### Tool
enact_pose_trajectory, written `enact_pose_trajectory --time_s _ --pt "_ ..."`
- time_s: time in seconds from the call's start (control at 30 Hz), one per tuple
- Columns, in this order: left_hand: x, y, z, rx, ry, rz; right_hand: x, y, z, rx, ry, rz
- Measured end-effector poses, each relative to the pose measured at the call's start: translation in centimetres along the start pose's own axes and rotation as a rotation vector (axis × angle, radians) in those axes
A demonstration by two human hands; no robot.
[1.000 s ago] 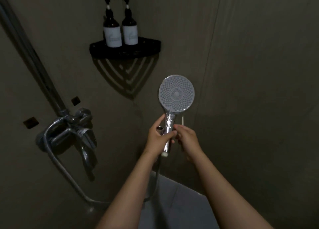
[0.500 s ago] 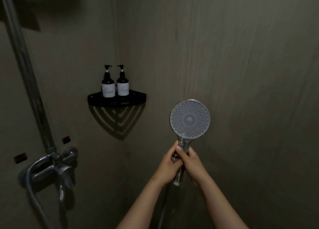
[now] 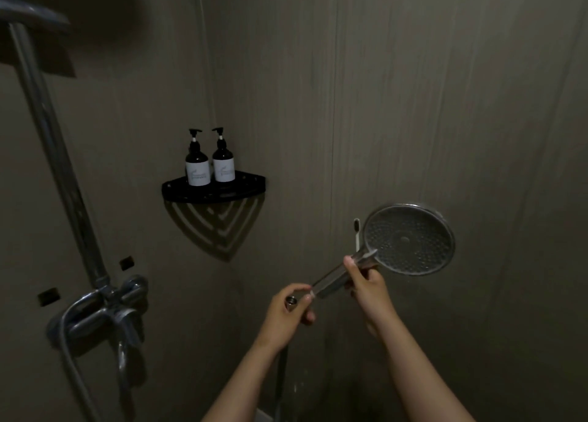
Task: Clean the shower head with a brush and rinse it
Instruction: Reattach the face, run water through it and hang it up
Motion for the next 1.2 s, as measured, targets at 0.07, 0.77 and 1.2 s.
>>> enact_pose_trajectory --time_s 0.07,0.77,1.2 --pt "-1.1 0.6 -0.2 0.04 0.043 -0.073 -0.4 -0.3 -0.1 -0.002 -0.009 -0.001" --pt "-2.5 4.4 -1.0 -0.174 0.026 -0.222 -0.8 -4.8 -0.9 0.0 0.009 0.145" --pt "-3.2 5.0 -1.6 -0.206 -0.052 -0.224 0.1 -5.7 0.7 0.002 -0.01 0.044"
Point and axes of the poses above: each hand's wrist, its own z-axis away from the middle knuckle, its own y-axis out of the back of the hand, x = y × z, the point moved 2 cm from there along -z, towards the middle knuckle, and after that the axes turned 12 degrees about y, right-handed, at the moved point
